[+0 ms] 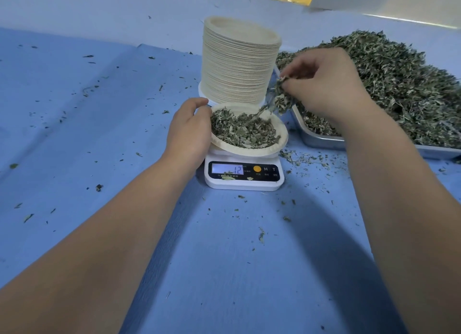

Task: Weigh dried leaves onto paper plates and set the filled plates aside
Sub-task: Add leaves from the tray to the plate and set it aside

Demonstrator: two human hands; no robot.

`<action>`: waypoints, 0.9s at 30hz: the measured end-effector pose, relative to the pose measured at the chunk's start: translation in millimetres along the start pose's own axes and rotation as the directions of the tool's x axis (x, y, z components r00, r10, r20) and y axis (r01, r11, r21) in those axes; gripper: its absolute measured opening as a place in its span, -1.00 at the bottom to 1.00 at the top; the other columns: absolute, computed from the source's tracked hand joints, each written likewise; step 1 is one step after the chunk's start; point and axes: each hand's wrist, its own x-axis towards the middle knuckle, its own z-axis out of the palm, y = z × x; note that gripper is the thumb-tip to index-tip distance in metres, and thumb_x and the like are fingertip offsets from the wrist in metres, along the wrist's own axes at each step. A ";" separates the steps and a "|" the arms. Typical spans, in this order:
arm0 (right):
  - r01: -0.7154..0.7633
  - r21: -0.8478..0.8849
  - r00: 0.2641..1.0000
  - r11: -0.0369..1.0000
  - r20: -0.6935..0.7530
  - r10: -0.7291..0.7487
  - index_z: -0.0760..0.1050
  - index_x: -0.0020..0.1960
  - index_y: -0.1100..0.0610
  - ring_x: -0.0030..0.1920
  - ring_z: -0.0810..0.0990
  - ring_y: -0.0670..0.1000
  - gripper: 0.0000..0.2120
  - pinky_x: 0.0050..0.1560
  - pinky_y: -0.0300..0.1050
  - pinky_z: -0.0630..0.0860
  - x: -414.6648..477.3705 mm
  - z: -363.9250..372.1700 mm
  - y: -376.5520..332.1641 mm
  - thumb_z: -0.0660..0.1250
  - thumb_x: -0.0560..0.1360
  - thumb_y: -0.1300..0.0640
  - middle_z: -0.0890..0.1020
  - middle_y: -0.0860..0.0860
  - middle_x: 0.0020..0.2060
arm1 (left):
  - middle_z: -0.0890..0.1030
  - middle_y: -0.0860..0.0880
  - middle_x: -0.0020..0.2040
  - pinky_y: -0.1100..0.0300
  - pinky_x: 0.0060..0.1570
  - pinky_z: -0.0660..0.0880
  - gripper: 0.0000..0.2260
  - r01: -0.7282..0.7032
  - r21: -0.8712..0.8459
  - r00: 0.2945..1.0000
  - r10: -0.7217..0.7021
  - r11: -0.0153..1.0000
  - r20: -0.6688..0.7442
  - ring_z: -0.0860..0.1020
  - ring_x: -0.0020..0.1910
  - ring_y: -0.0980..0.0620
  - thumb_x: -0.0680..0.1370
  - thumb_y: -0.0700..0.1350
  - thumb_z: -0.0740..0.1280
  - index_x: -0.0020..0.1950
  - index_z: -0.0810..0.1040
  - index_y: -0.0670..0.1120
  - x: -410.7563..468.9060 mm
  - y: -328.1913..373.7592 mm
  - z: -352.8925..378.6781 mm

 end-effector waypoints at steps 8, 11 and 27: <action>-0.258 -0.229 0.960 0.939 -0.173 0.221 0.68 0.03 -0.03 -0.05 0.65 -0.01 -0.84 0.13 0.00 0.61 -4.0 -20.6 67.9 0.41 0.49 0.15 0.68 -0.10 -0.11 | 0.50 0.27 0.14 0.15 0.14 0.41 -0.63 -0.005 0.002 1.000 0.005 1.000 0.006 0.46 0.12 0.33 0.63 -0.04 0.16 0.40 0.54 0.11 -2.7 1.0 0.9; -0.256 -0.376 0.961 0.890 0.000 0.277 0.64 0.20 -0.01 -0.02 0.61 0.04 -0.75 0.08 -0.13 0.51 -11.0 -14.4 74.3 0.39 0.52 0.09 0.67 -0.01 0.07 | 0.50 0.30 0.11 0.17 0.11 0.45 -0.63 0.002 -0.005 1.000 -0.001 1.000 0.010 0.48 0.08 0.34 0.62 -0.03 0.17 0.39 0.54 0.12 -3.0 0.0 1.8; 0.306 -0.259 0.784 0.916 0.614 -0.089 0.45 0.40 -0.19 0.17 0.50 -0.08 -0.51 0.12 -0.18 0.41 -17.5 37.9 -36.3 0.40 0.50 -0.21 0.51 -0.13 0.27 | 0.53 0.13 0.27 -0.04 0.39 0.44 -0.63 -0.004 0.017 1.000 0.004 1.000 0.010 0.50 0.28 0.11 0.63 -0.08 0.14 0.40 0.53 0.07 -6.4 4.7 -1.0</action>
